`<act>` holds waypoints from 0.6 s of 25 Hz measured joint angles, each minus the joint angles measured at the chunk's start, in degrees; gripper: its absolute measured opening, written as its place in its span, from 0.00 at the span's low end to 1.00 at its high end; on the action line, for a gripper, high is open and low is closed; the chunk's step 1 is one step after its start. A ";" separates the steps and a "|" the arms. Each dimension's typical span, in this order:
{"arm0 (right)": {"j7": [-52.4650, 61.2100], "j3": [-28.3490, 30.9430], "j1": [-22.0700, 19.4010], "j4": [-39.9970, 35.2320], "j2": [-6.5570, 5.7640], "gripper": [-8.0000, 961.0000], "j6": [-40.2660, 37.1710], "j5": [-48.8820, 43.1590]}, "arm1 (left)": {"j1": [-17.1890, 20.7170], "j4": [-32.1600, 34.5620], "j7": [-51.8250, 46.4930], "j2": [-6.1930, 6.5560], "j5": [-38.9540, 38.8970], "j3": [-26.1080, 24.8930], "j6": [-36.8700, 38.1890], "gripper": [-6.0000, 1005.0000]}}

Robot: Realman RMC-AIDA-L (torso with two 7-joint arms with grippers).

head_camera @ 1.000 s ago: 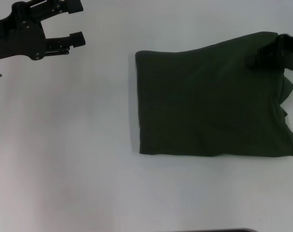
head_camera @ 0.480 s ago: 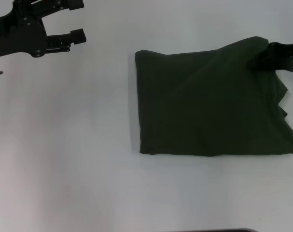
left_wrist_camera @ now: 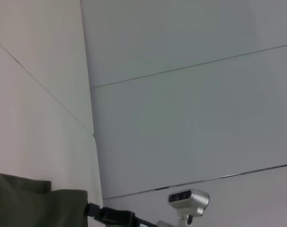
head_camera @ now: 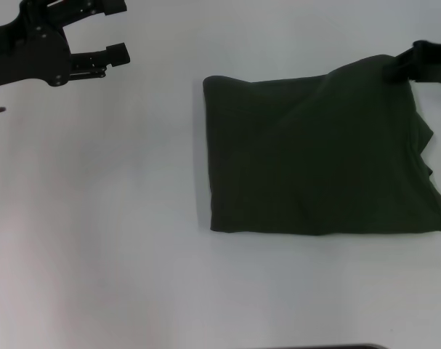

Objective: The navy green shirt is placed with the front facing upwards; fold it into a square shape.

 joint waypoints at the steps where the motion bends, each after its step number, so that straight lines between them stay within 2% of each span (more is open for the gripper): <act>1: 0.95 0.16 -0.29 -1.49 -0.22 0.17 -1.45 0.11 | -0.03 0.00 0.01 0.00 -0.05 0.00 0.03 0.90; 5: 2.58 3.70 -1.34 -8.11 -0.58 0.17 -9.60 2.95 | -0.11 0.00 0.07 0.09 -0.15 -0.01 0.14 0.90; 8: 2.17 5.04 -0.88 -8.23 -0.97 0.17 -14.62 6.72 | -0.19 0.00 0.14 0.15 -0.23 -0.02 0.23 0.90; 11: 1.32 2.47 0.21 -6.41 -0.30 0.17 -15.52 7.26 | -0.18 0.05 0.19 0.25 -0.27 -0.62 0.35 0.90; 15: 0.39 -3.79 1.79 -1.14 0.55 0.18 -11.12 7.05 | -0.03 0.17 0.21 0.42 -0.28 -1.37 0.49 0.90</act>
